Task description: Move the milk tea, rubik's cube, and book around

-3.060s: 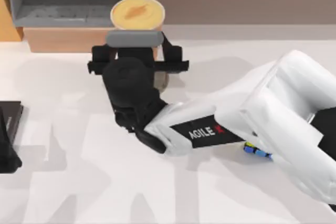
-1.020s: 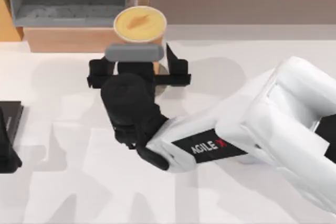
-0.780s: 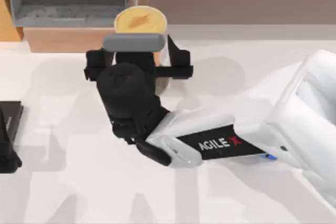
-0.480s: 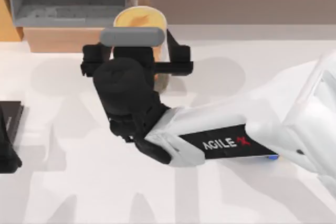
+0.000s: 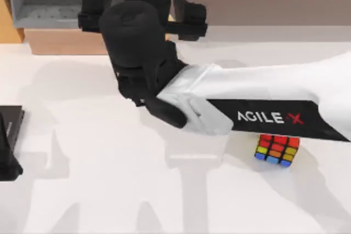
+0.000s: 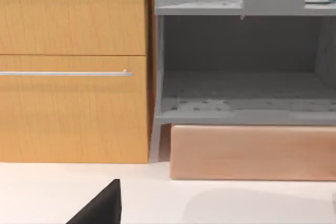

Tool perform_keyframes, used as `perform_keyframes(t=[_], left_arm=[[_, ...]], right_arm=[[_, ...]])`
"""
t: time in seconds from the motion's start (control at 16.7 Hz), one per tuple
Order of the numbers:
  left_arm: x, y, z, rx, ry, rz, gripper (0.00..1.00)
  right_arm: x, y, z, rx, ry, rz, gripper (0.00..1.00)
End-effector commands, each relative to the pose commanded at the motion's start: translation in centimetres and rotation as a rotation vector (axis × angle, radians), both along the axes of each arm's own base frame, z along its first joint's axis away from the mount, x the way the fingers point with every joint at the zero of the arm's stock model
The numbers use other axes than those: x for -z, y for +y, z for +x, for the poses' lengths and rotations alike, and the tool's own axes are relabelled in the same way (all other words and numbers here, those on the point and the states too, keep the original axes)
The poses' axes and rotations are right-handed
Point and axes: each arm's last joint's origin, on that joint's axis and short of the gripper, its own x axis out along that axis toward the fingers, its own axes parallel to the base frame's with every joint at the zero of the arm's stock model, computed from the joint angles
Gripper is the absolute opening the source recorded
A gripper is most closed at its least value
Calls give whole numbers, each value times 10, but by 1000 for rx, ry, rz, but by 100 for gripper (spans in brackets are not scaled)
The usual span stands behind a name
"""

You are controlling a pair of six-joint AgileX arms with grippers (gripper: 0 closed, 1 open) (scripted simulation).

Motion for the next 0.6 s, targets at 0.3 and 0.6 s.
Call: perform_keyframes(t=[0.3, 0.6], left_arm=[[0, 0, 0, 0, 0, 0, 100], [0, 0, 0, 0, 0, 0, 100]], right_arm=[[-46, -43, 25, -47, 211, 51, 100], [-28, -114, 38, -14, 722, -15, 100]])
